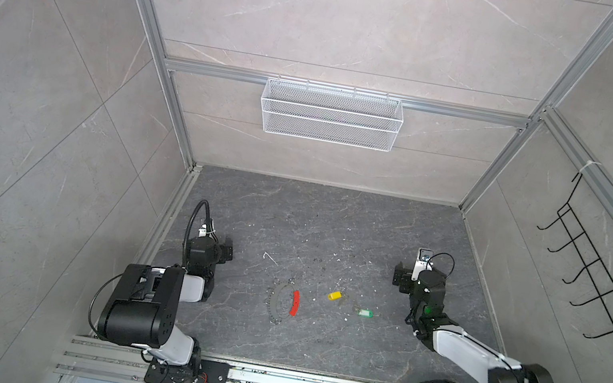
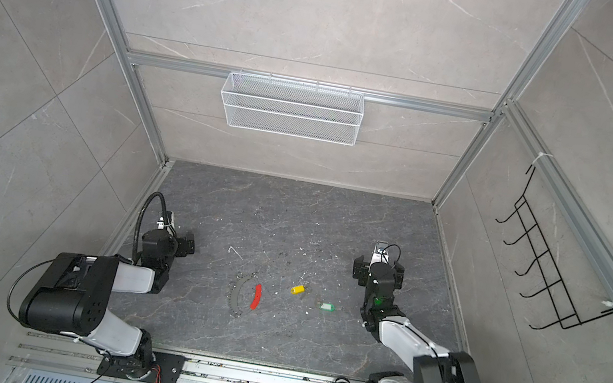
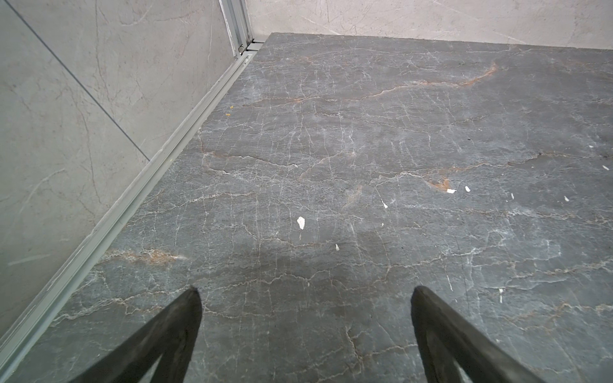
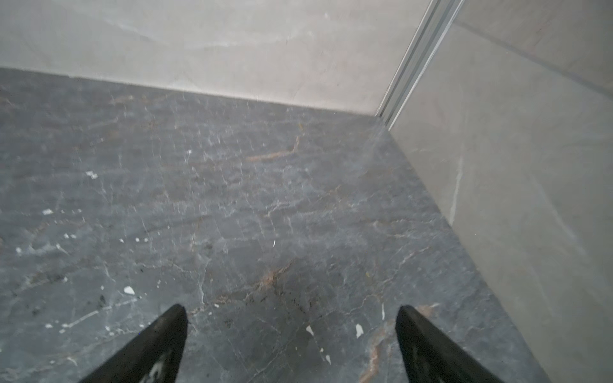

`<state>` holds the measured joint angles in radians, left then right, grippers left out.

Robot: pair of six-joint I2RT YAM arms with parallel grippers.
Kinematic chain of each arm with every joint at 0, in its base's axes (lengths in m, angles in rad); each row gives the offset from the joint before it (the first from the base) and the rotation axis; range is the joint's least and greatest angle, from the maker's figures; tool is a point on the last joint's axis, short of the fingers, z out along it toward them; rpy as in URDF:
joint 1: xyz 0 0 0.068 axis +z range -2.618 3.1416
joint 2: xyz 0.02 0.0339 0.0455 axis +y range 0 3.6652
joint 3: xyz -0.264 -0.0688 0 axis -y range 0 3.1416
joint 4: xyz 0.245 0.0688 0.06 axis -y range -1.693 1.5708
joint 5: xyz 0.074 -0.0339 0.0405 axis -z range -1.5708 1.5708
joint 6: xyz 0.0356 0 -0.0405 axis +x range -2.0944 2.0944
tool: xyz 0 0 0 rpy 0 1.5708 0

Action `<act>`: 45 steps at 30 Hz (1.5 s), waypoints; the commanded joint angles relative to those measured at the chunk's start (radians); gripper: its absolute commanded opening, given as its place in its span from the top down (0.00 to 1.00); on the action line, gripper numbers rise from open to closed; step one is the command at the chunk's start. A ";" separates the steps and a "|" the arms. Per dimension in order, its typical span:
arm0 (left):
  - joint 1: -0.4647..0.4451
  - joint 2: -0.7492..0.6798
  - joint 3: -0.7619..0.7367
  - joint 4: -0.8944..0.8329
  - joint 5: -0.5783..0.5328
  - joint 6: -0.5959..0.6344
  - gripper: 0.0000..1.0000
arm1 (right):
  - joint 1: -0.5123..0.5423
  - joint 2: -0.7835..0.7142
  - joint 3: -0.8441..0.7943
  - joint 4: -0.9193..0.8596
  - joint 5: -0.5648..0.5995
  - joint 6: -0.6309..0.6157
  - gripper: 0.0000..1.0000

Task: Remove the keys from the keyring

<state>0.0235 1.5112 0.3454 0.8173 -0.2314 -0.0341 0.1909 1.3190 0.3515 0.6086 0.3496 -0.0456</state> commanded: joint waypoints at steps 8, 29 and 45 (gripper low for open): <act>0.004 -0.011 -0.004 0.063 -0.009 -0.014 0.00 | -0.072 0.198 0.009 0.272 -0.239 0.044 0.00; 0.004 -0.010 -0.003 0.065 -0.009 -0.014 0.00 | -0.074 0.198 0.008 0.264 -0.238 0.041 0.00; 0.005 -0.010 -0.003 0.065 -0.007 -0.015 0.00 | -0.074 0.201 0.012 0.261 -0.240 0.040 0.00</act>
<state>0.0235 1.5112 0.3454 0.8173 -0.2333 -0.0345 0.1207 1.5196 0.3534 0.8436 0.1150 -0.0185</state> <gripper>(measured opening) 0.999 0.995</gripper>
